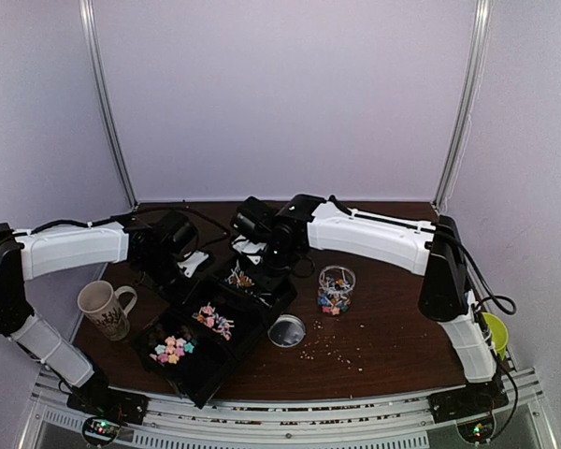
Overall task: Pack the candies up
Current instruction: Scoop the fake candies from the plate.
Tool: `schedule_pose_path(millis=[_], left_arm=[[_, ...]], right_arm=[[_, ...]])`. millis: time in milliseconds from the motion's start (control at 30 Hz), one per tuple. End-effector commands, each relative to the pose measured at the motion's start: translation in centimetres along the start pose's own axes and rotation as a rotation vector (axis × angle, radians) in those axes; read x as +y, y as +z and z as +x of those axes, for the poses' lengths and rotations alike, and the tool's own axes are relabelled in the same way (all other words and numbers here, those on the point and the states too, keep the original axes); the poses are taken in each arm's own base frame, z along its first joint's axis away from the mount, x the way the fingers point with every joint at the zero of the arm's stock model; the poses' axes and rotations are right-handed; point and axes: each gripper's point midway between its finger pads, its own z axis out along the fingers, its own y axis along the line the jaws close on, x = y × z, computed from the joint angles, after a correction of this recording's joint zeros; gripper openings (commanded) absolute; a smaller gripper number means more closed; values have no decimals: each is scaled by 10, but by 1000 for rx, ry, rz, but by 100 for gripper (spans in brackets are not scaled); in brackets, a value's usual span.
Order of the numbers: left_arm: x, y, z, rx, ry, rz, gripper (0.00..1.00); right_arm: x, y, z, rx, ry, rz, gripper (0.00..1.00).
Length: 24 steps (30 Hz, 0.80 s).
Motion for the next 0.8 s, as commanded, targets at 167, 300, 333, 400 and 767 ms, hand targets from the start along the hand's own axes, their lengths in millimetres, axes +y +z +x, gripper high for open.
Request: schedule_pose_path(millis=[167,300,333,400,767], left_arm=[[-54,-82,-87,-468,207,170,0],[-49,-86,-88,-486,199,139,0],[-49,-86,-89,-489,197,137,0],[-48,-87,-89,-495,197,129,0],[-31,-99,-92,-557,157,31,0]], right_arm=[[10,50,29,28,184,-158,0],[5,54,32,12,254,-138,0],[8,56,32,4,272,-158,0],[17,58,33,-1,311,-217,0],[2,61,62,54,548,-257,0]])
